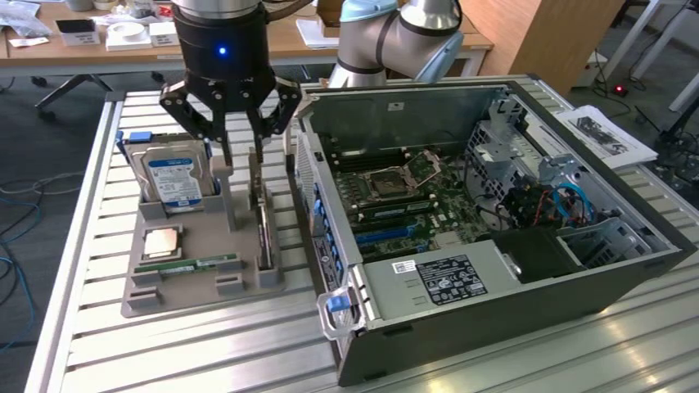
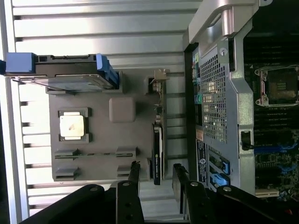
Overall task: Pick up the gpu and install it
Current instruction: 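Pick up the gpu and move the gpu toward the slot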
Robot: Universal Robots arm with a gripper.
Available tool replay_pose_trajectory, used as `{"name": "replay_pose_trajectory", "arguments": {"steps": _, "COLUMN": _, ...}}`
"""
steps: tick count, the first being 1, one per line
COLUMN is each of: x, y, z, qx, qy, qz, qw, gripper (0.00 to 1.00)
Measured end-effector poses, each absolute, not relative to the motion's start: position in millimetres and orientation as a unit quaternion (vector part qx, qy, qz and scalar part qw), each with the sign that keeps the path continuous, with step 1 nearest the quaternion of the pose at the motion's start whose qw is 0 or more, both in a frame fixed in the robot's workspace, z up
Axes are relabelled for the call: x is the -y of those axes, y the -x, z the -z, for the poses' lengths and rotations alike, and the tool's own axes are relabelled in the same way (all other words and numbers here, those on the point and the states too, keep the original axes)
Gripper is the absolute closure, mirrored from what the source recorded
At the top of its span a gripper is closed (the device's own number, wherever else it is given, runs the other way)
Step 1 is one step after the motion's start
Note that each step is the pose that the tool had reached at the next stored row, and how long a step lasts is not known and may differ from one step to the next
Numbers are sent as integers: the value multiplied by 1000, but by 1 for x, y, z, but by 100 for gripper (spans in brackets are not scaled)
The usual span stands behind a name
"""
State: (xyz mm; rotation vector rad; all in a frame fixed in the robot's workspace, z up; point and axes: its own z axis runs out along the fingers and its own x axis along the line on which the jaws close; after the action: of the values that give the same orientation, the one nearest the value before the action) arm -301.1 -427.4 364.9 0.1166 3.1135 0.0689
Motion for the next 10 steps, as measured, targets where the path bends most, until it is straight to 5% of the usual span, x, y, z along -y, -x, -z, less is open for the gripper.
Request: {"name": "replay_pose_trajectory", "arguments": {"steps": 10, "x": 427, "y": 301, "z": -352, "qx": -999, "qy": -37, "qz": -22, "qw": 13, "gripper": 58}}
